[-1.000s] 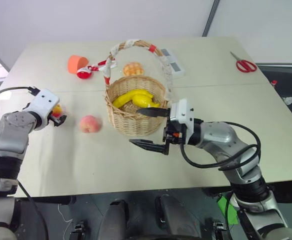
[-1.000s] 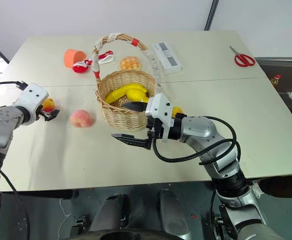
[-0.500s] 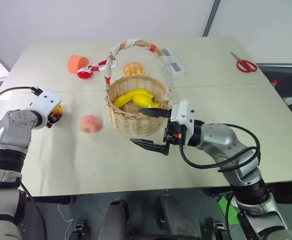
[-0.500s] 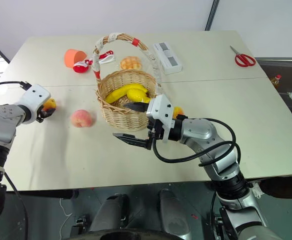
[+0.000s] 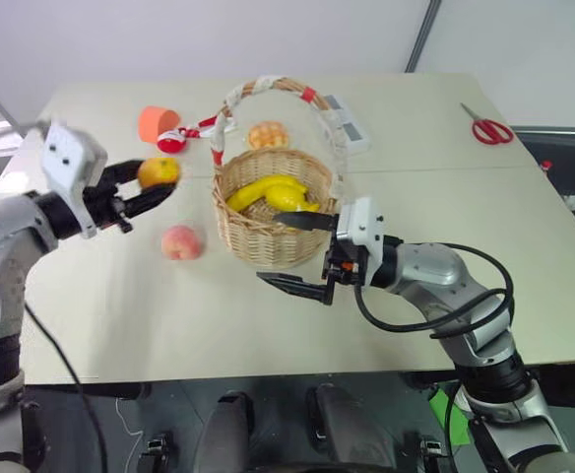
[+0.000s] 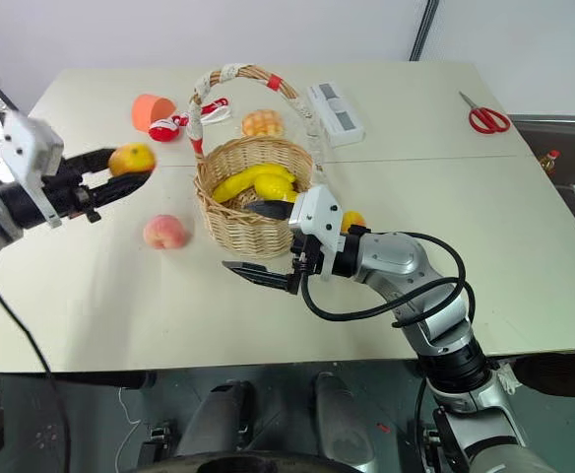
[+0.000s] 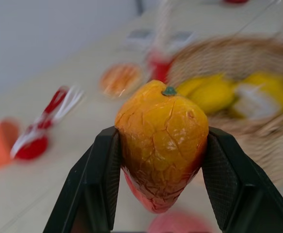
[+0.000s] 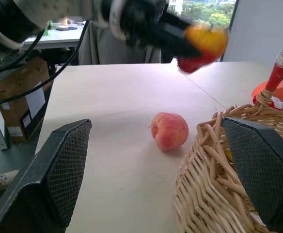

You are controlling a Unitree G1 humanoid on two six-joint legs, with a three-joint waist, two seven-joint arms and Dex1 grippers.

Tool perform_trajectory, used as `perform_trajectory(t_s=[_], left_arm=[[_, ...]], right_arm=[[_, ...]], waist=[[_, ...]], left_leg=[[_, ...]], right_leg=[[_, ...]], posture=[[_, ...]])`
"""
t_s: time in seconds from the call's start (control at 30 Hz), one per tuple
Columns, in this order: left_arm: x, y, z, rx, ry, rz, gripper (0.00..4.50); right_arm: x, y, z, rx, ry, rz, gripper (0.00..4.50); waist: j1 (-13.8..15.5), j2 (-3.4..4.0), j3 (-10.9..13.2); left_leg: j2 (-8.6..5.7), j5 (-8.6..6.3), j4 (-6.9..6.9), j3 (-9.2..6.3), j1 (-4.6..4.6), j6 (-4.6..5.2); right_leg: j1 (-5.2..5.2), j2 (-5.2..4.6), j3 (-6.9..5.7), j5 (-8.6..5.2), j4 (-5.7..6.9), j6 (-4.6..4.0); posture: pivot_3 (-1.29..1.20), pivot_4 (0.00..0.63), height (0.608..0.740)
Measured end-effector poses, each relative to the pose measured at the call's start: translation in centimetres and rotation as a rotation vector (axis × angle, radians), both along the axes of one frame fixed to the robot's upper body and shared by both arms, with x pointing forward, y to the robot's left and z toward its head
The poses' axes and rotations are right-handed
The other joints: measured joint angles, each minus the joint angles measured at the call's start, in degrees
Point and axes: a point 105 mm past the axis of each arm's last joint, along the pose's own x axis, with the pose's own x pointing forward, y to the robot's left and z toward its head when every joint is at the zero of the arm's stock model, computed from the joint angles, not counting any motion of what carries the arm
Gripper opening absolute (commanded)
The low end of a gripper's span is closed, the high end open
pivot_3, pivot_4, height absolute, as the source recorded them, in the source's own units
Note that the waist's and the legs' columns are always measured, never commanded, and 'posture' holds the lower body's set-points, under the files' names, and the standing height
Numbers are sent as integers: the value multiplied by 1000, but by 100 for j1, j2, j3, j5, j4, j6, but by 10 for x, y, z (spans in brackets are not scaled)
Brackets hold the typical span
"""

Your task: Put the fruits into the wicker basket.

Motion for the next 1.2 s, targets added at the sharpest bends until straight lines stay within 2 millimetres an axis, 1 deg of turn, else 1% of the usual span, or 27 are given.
perform_trajectory(t_s=[0.03, 0.07, 0.13, 0.2, 0.27, 0.3, 0.33, 0.4, 0.43, 0.53, 0.57, 0.6, 0.63, 0.67, 0.7, 0.73, 0.77, 0.8, 0.83, 0.9, 0.93, 1.07, 1.13, 1.2], left_arm=[[2, -17, 4, -1, -17, -37, 1992], [3, -44, 5, 14, -28, -98, 1992], [8, -75, 0, 56, -32, -148, 1992], [21, -94, -9, 64, -13, -141, 1992], [34, -98, -20, 89, 12, -102, 1992], [43, -98, -26, 87, 33, -72, 2935], [47, -98, -31, 79, 52, -58, 3290], [51, -98, -36, 59, 80, -55, 4347], [50, -98, -35, 50, 79, -63, 4434], [42, -93, -21, -26, 56, -93, 4434], [35, -84, -16, -76, 53, -111, 4434], [28, -70, -13, -107, 54, -107, 4434], [26, -59, -12, -120, 60, -89, 4434], [24, -41, -12, -128, 69, -49, 4434], [23, -30, -12, -127, 73, -18, 4434], [19, -15, -15, -114, 87, 17, 4434], [14, 9, -27, -90, 136, 90, 4434], [12, 19, -33, -80, 160, 128, 4434], [10, 36, -43, -61, 195, 199, 4434], [6, 52, -60, -4, 239, 276, 4434], [6, 54, -68, 37, 253, 299, 4434], [14, 45, -103, 138, 330, 334, 4434], [18, 39, -112, 139, 352, 330, 4434], [24, 30, -114, 142, 351, 314, 4434]], right_arm=[[2, -2, -1, -4, 4, -7, 4500], [5, -2, -1, -5, 4, -11, 4500], [8, -4, 0, -9, -5, -21, 4500], [11, -6, -1, -13, -6, -34, 4500], [12, -7, -1, -10, -9, -40, 4500], [12, -9, -1, -8, -10, -47, 4500], [12, -10, -1, -8, -9, -52, 4500], [12, -12, -6, -9, 2, -69, 4500], [12, -13, -8, -9, 10, -74, 4500], [11, -14, -10, -9, 15, -84, 4500], [10, -13, -9, -8, 9, -82, 4500], [9, -14, -9, -8, 6, -83, 4500], [9, -15, -10, -10, 6, -89, 4500], [9, -17, -10, -11, 7, -96, 4500], [10, -17, -10, -12, 6, -99, 4500], [9, -17, -9, -12, 4, -97, 4500], [9, -17, -9, -11, 1, -97, 4500], [10, -18, -9, -13, 0, -100, 4500], [10, -19, -9, -14, -1, -102, 4500], [9, -18, -8, -13, -4, -96, 4500], [9, -16, -8, -13, -6, -87, 4500], [5, -9, -7, -11, -9, -50, 4500], [5, -8, -7, -12, -9, -44, 4500], [5, -7, -6, -11, -11, -38, 4500]], waist=[[21, -2, -1], [51, -4, -2], [50, -4, -2], [26, -3, -2], [-33, -3, -2], [-52, -3, -2], [-68, -3, -2], [-73, -3, -1], [-69, -2, -1], [-70, -2, -1], [-85, -1, -1], [-108, -1, -1], [-107, -1, 0], [-97, 0, 0], [-73, 0, 0], [-77, 1, -1], [-89, 1, -1], [-88, 1, 0], [-73, 0, 0], [-40, -1, -1], [-6, -2, -1], [80, -3, -1], [81, -5, -2], [84, -5, -2]], left_leg=[[-12, 0, 2, -1, 8, 0], [-21, 0, 3, 3, 19, 0], [-25, 0, -1, 10, 27, 1], [-25, 0, -8, 9, 28, 1], [-24, 0, -14, 5, 27, 2], [-23, 0, -14, 4, 27, 2], [-21, 0, -14, 5, 26, 2], [-19, 0, -13, 5, 22, 2], [-18, 0, -13, 5, 21, 2], [-16, 0, -11, 6, 21, 1], [-10, 0, -12, 8, 23, 1], [0, 0, -13, 8, 28, 1], [1, 0, -13, 8, 27, 1], [0, 0, -13, 9, 28, 1], [-1, 0, -12, 8, 28, 1], [-1, 0, -12, 10, 31, 1], [0, 0, -14, 14, 34, 1], [2, 0, -14, 13, 35, 1], [2, 0, -13, 13, 32, 1], [0, 0, -12, 10, 31, 1], [-3, 0, -12, 11, 30, 1], [-9, 0, -11, 15, 29, 1], [-8, 0, -11, 15, 27, 1], [-9, 0, -11, 14, 27, 1]], right_leg=[[12, 4, -1, 1, -1, 3], [23, 5, 2, 2, -4, 6], [25, 4, 11, 2, -4, 7], [21, 9, 12, 1, -4, 6], [15, 10, 12, 1, -2, 5], [14, 10, 11, 1, -2, 4], [13, 10, 12, 1, -1, 4], [9, 10, 12, 1, 0, 4], [8, 10, 11, 1, 0, 4], [9, 8, 12, 1, 0, 5], [7, 7, 17, 1, 0, 5], [7, 8, 24, 1, 0, 4], [7, 9, 22, 1, 0, 4], [7, 12, 17, 1, 2, 4], [8, 13, 14, 1, 3, 3], [9, 13, 15, 1, 3, 3], [11, 11, 19, 1, 3, 3], [11, 10, 21, 1, 3, 3], [11, 10, 17, 1, 2, 2], [15, 7, 14, 0, 0, 3], [17, 3, 13, 0, -2, 3], [21, -1, 14, 1, -9, 4], [19, 2, 13, 1, -9, 4], [19, 2, 13, 1, -8, 5]], posture=[[0, 150, 740], [0, 150, 740], [0, 150, 740], [0, 150, 740], [0, 150, 740], [0, 150, 740], [0, 150, 740], [0, 150, 740], [0, 150, 740], [0, 150, 740], [0, 150, 740], [0, 150, 740], [0, 150, 740], [0, 150, 740], [0, 150, 740], [0, 150, 740], [0, 150, 740], [0, 150, 740], [0, 150, 740], [0, 150, 740], [0, 150, 740], [0, 150, 740], [0, 150, 740], [0, 150, 740]])
